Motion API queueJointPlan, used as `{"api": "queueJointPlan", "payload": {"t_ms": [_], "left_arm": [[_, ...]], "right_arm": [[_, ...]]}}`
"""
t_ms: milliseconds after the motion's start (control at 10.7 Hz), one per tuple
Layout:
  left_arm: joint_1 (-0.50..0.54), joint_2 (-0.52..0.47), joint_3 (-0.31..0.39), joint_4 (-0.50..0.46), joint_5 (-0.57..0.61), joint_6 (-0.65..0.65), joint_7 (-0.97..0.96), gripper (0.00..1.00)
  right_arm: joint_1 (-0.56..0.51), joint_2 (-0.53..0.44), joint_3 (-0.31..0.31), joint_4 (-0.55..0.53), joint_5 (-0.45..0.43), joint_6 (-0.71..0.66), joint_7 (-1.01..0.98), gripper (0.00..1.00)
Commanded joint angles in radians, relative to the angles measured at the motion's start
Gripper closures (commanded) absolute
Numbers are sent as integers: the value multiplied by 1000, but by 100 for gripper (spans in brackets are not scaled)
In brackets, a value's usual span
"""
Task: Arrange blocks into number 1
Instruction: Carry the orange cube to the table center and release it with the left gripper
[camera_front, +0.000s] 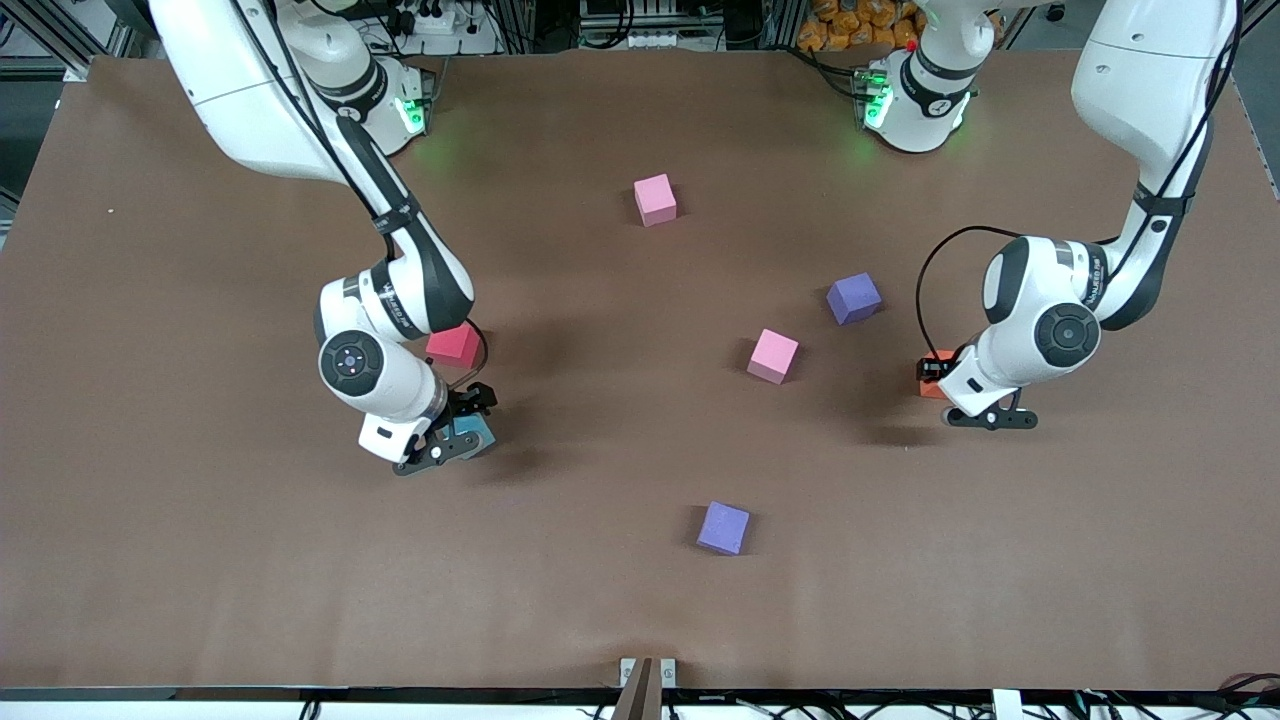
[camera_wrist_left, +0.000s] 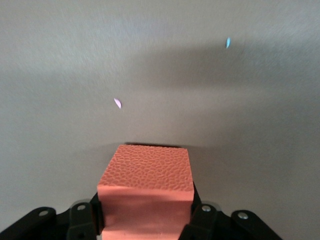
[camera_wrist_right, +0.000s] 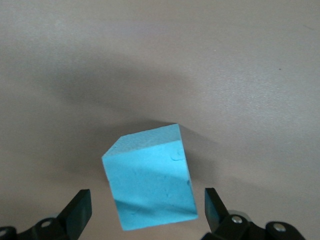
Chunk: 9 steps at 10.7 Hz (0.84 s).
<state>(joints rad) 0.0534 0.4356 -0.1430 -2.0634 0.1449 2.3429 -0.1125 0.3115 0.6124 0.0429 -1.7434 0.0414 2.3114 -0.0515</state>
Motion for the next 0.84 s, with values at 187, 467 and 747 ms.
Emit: {"api": "queueJointPlan", "payload": {"t_ms": [187, 467, 747], "left_arm": [[-85, -34, -36, 207, 16, -321, -59, 100], [-249, -26, -38, 232, -13, -330, -278, 100], [-436, 32, -36, 307, -94, -330, -520, 100]], "right_arm": [[3, 38, 0, 18, 12, 48, -63, 0], [-3, 52, 0, 18, 11, 66, -111, 20], [-19, 52, 0, 18, 12, 69, -174, 84]]}}
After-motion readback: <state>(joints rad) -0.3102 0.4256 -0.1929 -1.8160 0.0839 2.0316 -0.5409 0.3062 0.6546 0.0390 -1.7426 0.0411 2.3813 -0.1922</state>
